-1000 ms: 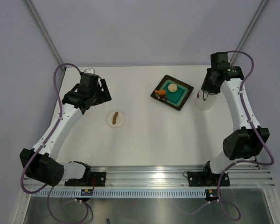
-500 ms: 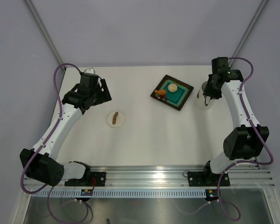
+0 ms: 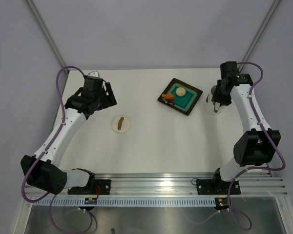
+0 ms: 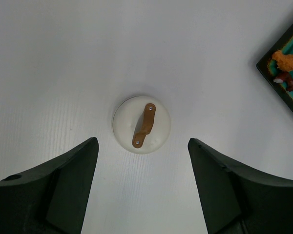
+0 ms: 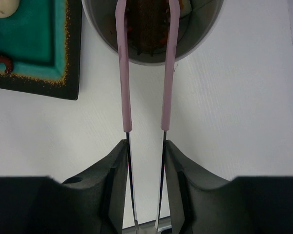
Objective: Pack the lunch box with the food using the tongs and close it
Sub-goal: Place the fake food in the packing box.
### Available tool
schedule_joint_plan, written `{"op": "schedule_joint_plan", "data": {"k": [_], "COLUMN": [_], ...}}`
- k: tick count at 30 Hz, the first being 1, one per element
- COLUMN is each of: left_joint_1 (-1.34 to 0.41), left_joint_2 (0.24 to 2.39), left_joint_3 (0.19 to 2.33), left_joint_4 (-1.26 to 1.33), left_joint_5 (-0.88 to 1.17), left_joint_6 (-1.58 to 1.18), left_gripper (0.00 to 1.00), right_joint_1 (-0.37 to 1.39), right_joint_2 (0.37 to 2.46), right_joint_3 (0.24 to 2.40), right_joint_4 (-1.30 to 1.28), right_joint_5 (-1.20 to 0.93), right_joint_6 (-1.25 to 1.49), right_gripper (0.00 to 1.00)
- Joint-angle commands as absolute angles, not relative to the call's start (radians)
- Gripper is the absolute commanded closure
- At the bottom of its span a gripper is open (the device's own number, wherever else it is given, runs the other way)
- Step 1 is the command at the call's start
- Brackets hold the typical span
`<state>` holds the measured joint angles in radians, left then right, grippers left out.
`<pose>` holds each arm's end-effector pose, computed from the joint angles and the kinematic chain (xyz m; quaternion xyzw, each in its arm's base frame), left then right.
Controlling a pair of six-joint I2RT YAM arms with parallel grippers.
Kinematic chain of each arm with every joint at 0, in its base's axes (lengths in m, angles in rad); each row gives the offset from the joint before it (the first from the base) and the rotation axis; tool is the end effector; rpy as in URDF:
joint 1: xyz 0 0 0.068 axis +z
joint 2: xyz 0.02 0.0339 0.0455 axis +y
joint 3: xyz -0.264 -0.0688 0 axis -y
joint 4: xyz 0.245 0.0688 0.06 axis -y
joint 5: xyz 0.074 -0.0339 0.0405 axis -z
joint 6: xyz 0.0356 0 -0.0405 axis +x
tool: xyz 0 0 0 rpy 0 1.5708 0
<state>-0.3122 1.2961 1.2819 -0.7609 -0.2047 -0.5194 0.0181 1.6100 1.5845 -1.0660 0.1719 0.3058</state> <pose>0.2611 -0.0767 0.3479 -0.1342 0.9081 -0.0695 0.3906 0.3272 -0.0002 0.3342 0.1589 0.9549 -0.0442 0.2468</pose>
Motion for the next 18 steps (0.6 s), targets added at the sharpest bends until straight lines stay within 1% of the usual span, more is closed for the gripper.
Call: {"op": "schedule_joint_plan", "data": {"k": [1, 5, 13, 14, 16, 18], "left_joint_1": [-0.307, -0.308, -0.307, -0.307, -0.307, -0.307], "left_joint_2": [1.295, 1.295, 1.285, 1.284, 1.282, 1.281], "left_joint_3": [1.296, 1.295, 1.289, 1.289, 1.285, 1.281], "left_joint_4": [-0.719, -0.719, -0.719, -0.718, -0.716, -0.715], "left_joint_5": [-0.190, -0.189, -0.190, -0.192, -0.192, -0.190], "left_joint_6": [-0.505, -0.506, -0.508, -0.508, -0.509, -0.514], "left_gripper": [0.22, 0.22, 0.22, 0.22, 0.22, 0.22], "right_joint_1": [0.011, 0.011, 0.011, 0.011, 0.011, 0.012], "right_joint_2": [1.606, 1.598, 1.572, 1.568, 1.559, 1.551], "right_joint_3": [1.601, 1.601, 1.611, 1.614, 1.626, 1.652], "right_joint_4": [-1.032, -1.032, -1.032, -1.032, -1.038, -1.049], "right_joint_5": [0.179, 0.178, 0.176, 0.176, 0.158, 0.141], "right_joint_6": [0.290, 0.290, 0.291, 0.293, 0.295, 0.299], "right_gripper": [0.60, 0.55, 0.56, 0.58, 0.72, 0.81]}}
